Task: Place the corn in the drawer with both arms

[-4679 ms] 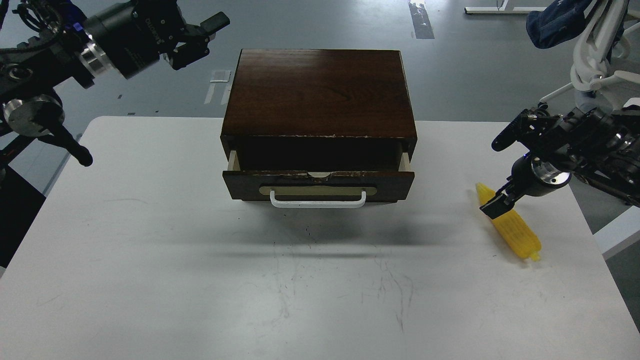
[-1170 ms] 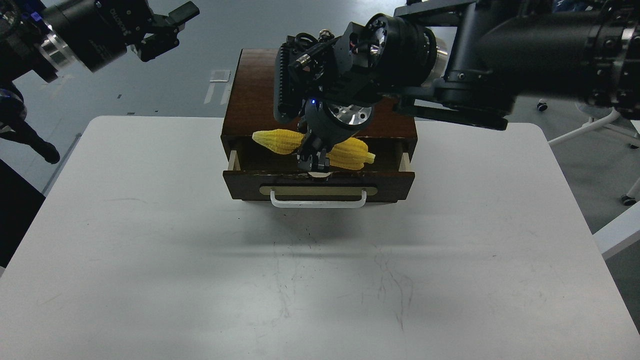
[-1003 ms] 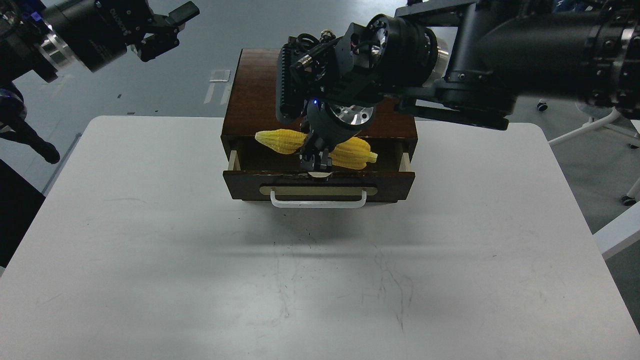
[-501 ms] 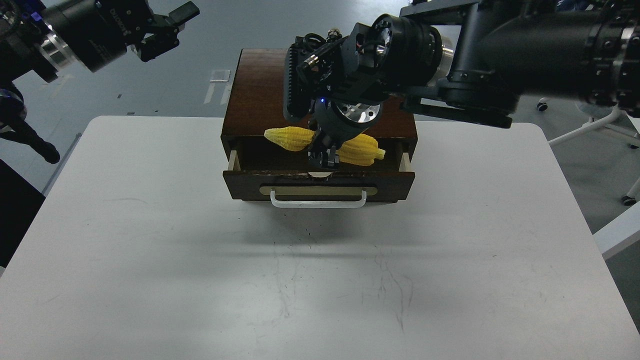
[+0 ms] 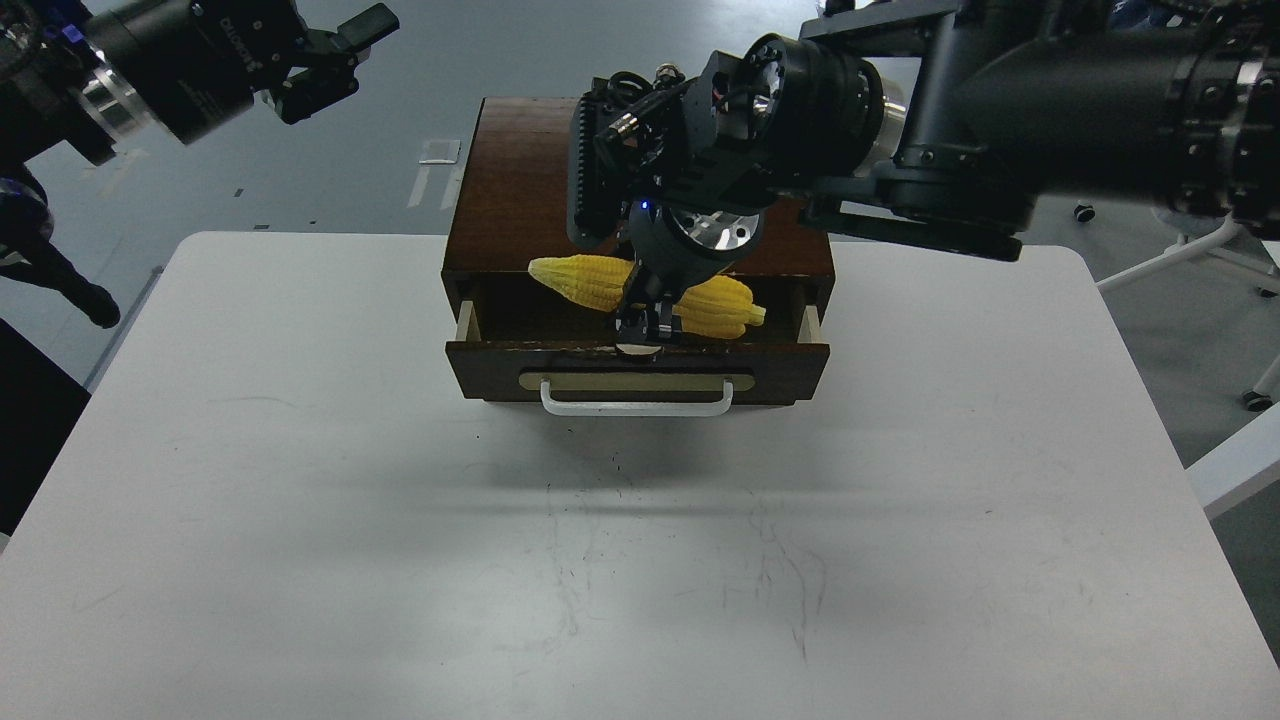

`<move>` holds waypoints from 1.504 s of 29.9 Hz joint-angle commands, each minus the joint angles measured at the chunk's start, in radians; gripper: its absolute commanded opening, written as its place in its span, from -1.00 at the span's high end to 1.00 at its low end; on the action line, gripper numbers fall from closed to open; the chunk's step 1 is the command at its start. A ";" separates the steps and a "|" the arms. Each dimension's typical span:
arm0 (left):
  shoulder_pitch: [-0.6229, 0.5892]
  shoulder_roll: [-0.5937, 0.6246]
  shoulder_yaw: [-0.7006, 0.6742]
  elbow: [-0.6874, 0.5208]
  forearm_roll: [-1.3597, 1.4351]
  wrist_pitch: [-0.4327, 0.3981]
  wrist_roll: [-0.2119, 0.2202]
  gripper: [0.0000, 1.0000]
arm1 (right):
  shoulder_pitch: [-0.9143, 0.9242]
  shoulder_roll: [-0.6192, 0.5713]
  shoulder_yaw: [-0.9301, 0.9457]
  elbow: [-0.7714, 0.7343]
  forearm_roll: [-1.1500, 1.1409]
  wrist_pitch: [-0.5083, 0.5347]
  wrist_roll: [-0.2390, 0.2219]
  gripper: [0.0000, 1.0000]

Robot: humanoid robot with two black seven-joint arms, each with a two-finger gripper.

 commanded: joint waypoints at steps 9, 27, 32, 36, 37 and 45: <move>0.000 0.007 0.000 0.000 0.000 0.000 0.000 -0.98 | 0.006 0.000 0.038 -0.001 0.010 -0.001 0.000 -0.73; 0.038 -0.006 0.000 0.000 -0.008 0.000 0.000 -0.98 | -0.319 -0.483 0.335 -0.028 0.976 -0.006 0.000 -1.00; 0.083 -0.024 -0.006 0.002 -0.014 0.000 0.000 -0.98 | -0.620 -0.577 0.592 -0.049 1.064 -0.006 0.000 -1.00; 0.150 -0.050 -0.038 0.015 -0.017 0.000 0.000 -0.98 | -0.808 -0.578 0.766 -0.084 1.125 -0.009 0.000 -1.00; 0.167 -0.055 -0.050 0.017 -0.017 0.000 0.000 -0.98 | -0.833 -0.574 0.788 -0.092 1.144 -0.009 0.000 -1.00; 0.357 -0.148 -0.245 0.044 -0.069 0.000 0.000 -0.98 | -1.024 -0.526 0.984 -0.132 1.346 -0.009 0.000 -1.00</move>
